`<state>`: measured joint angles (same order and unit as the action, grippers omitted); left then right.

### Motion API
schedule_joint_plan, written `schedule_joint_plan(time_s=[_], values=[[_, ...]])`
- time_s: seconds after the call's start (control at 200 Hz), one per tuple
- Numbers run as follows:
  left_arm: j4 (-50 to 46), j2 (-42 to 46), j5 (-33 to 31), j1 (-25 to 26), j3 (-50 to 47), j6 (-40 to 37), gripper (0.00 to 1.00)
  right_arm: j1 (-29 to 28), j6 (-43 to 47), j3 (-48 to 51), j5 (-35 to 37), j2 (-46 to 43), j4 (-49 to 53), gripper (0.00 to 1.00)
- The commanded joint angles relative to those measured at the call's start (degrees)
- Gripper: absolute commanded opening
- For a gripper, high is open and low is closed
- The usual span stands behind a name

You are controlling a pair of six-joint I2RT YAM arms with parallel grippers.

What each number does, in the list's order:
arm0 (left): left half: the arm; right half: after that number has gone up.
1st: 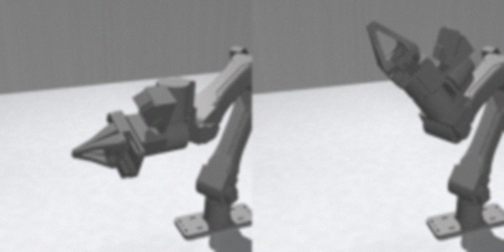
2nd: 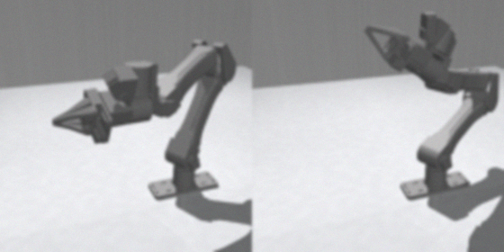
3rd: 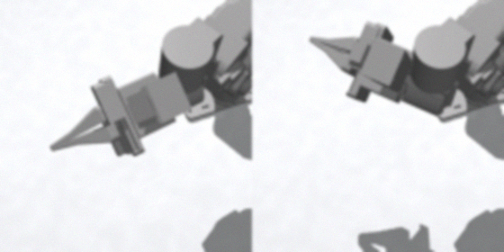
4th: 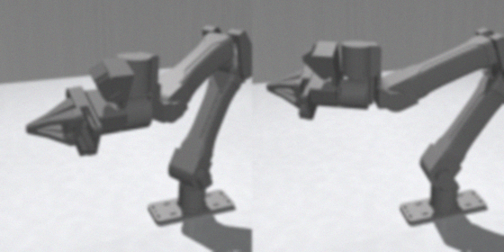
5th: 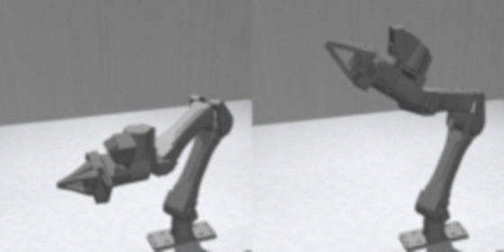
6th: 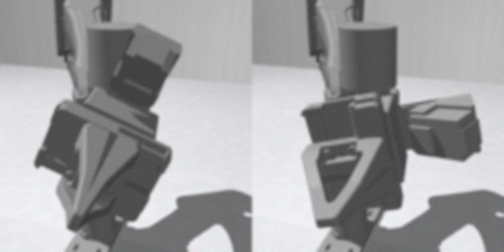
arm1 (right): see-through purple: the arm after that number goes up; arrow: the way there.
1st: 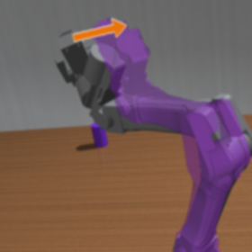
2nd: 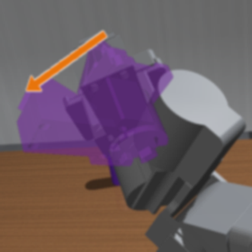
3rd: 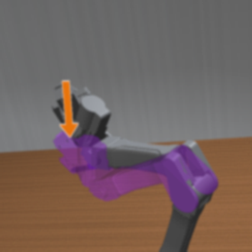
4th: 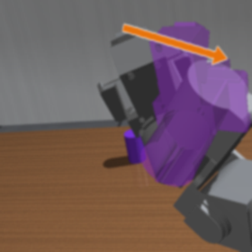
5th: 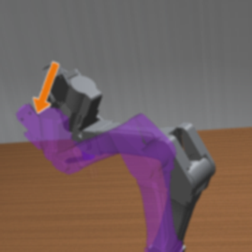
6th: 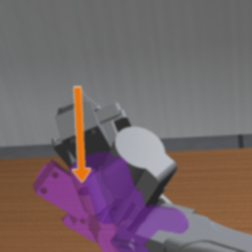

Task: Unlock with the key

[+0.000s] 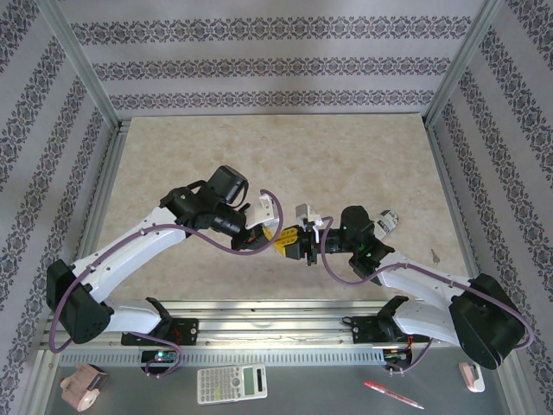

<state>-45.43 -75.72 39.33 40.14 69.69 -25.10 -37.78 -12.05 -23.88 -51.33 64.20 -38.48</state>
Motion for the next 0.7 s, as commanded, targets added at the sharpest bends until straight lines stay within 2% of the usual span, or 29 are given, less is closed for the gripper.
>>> schedule_joint_plan(time_s=[0.0, 0.055, 0.245, 0.335, 0.695], values=[[1.1, -0.3, 1.0, 0.6, 1.3, -0.9, 0.0, -0.8, 0.0, 0.5, -0.1, -0.6, -1.6, 0.21], [1.1, -0.2, 0.9, 0.6, 1.3, -0.9, 0.0, -0.8, -0.1, 0.6, 0.0, -0.6, -1.8, 0.25], [1.1, -0.3, 0.8, 0.6, 1.2, -1.0, 0.0, -0.8, -0.3, 0.6, -0.2, -0.7, -1.6, 0.29], [1.1, -0.2, 0.9, 0.6, 1.1, -0.9, 0.0, -0.8, 0.0, 0.9, -0.2, -0.8, -1.5, 0.24], [1.0, -0.4, 0.6, 0.6, 1.4, -1.1, 0.0, -0.9, -0.1, 1.6, -0.5, 0.0, -1.3, 0.19]])
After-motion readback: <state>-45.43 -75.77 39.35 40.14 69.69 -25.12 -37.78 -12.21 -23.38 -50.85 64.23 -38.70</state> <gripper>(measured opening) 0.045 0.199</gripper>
